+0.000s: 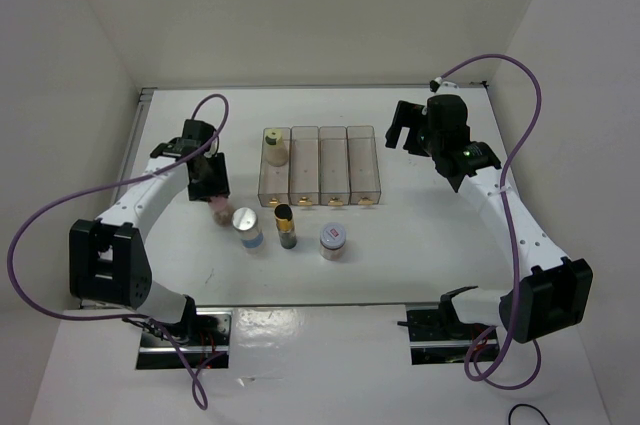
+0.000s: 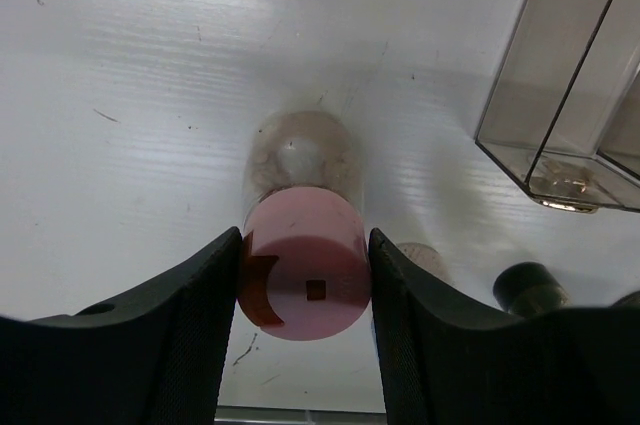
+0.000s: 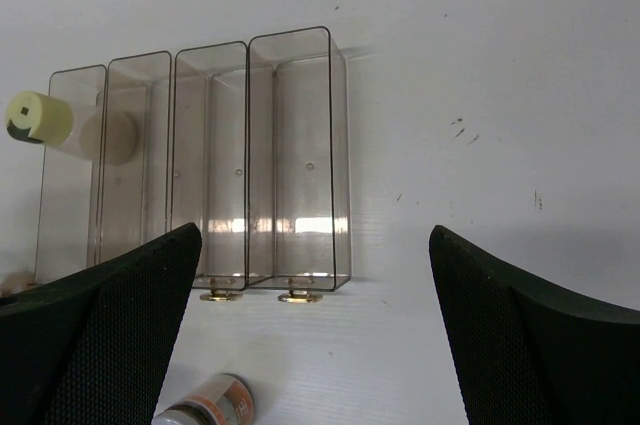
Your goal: Organize the condiment bottles
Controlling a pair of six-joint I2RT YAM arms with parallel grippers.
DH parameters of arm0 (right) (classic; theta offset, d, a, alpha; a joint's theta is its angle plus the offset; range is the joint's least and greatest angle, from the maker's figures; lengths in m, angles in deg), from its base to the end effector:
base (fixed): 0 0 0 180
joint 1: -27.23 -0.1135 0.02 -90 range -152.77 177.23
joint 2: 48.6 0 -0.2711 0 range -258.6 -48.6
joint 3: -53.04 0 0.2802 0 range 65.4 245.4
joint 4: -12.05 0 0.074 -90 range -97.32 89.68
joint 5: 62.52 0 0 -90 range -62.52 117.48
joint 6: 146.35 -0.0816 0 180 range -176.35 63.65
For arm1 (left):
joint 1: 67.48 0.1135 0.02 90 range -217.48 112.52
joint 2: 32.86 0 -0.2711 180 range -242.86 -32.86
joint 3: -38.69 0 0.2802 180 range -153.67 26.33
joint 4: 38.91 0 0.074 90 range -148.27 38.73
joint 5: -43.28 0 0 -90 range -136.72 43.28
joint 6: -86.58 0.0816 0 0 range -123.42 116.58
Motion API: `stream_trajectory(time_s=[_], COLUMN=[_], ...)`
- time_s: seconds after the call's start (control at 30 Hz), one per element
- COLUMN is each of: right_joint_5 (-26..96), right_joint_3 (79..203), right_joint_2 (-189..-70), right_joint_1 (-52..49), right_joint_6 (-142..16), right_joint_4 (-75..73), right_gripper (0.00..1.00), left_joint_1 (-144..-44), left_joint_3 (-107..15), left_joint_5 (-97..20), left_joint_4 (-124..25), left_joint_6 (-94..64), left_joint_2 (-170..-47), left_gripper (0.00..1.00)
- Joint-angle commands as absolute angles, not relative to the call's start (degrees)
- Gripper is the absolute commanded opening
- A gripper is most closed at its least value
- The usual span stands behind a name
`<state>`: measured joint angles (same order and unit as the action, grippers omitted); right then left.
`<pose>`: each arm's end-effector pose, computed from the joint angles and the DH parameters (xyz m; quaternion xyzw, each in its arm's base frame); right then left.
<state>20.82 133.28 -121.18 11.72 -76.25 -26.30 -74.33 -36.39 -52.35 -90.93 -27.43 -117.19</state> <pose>0.3397 0.0844 0.3304 0.0619 0.8658 0.1021 0.4859 0.3429 -0.0331 0.2021 -0.1564 0.9549 -0.0201 0.2515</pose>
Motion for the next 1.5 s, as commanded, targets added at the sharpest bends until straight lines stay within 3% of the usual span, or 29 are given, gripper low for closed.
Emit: stream_trajectory(time_s=[0.0,0.27,0.67,1.47], right_joint_5=[20.2,19.7,18.0,17.5], right_joint_3=[132.9,132.9,134.0,133.0], right_joint_2=[-119.7,-119.7,-119.7,-121.3], right_joint_1=[11.2,11.2,11.2,11.2], right_joint_6=[-76.4,-76.4,-76.4,-76.9], right_joint_4=[-24.4,-24.4,-24.9,-24.4], right_gripper=[0.99,0.99,0.99,0.99], left_joint_1=[-74.6,-77.3,-84.5,-89.2], left_joint_3=[-41.5,-55.8,-68.5,-69.4], left_joint_5=[-52.6,-54.9,-50.9,-50.9], left_joint_4=[-94.8,-100.3,-99.5,-93.3], left_joint_6=[-26.2,-24.6,-23.5,-23.5], left_joint_2=[-115.3,-113.9,-123.4,-136.5], left_gripper=[0.44,0.43,0.44,0.45])
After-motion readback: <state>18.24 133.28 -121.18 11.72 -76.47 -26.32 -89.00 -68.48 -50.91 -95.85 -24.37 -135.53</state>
